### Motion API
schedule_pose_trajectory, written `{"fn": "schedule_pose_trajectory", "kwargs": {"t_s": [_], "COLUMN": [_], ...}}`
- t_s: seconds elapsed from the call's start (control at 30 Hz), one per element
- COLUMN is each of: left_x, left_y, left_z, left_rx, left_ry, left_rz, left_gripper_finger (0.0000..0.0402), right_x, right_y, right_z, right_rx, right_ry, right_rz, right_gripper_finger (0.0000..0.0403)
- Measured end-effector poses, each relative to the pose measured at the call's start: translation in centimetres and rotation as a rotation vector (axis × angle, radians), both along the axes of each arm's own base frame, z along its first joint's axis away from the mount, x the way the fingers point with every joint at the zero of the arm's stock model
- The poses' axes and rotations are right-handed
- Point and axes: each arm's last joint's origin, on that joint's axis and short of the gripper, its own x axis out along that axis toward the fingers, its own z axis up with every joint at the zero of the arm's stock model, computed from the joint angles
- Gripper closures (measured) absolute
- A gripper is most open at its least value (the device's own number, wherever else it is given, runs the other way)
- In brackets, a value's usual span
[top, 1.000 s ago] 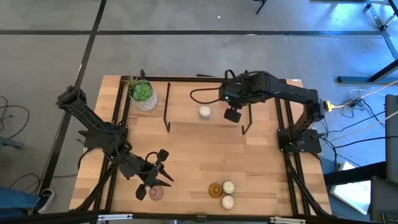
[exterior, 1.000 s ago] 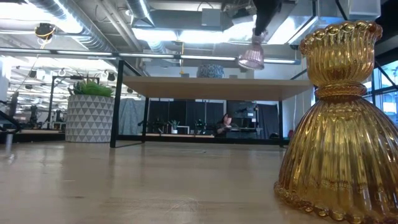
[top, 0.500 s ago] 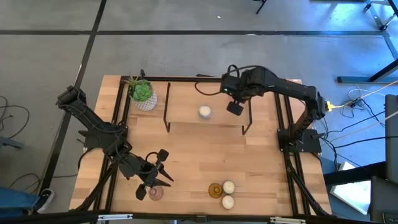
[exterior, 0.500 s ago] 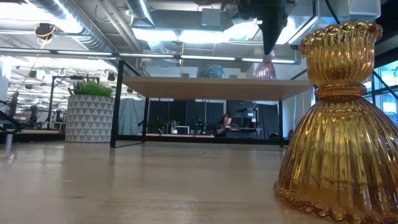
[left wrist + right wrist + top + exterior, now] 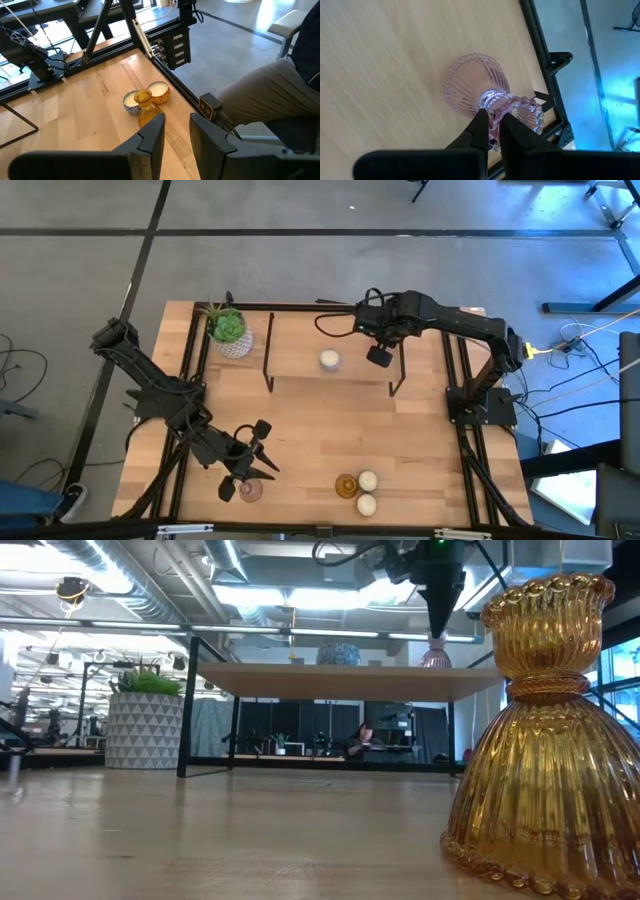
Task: Pick & Place candle stick holders
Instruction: Put the right pink candle holder on the shelf
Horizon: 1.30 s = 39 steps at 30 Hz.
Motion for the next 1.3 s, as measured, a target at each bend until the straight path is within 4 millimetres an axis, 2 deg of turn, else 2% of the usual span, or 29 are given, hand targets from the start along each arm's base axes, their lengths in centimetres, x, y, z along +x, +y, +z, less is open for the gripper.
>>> {"fn": "schedule_pose_trajectory", "kwargs": {"t_s": [0.23, 0.5, 1.3], "left_x": [0.00, 0.00, 0.00], "left_y": [0.00, 0.00, 0.00], "left_z": [0.00, 0.01, 0.01], "left_rx": [0.008, 0.008, 0.007], "left_ry": [-0.004, -0.004, -0.004], "left_rz": [-0.004, -0.004, -0.003], "left_gripper_finger": [0.0316, 0.0316, 0.0316], "right_x": [0.03, 0.03, 0.17], "right_y": [0.13, 0.07, 0.22], "right_z": [0.02, 0.04, -0.02], "right_rx": [-0.014, -0.033, 0.024], "right_ry": [0.004, 0.008, -0.014], "right_rz": [0.008, 0.005, 0.011], "right_gripper_finger": [0.0381, 0.0356, 0.0350]}}
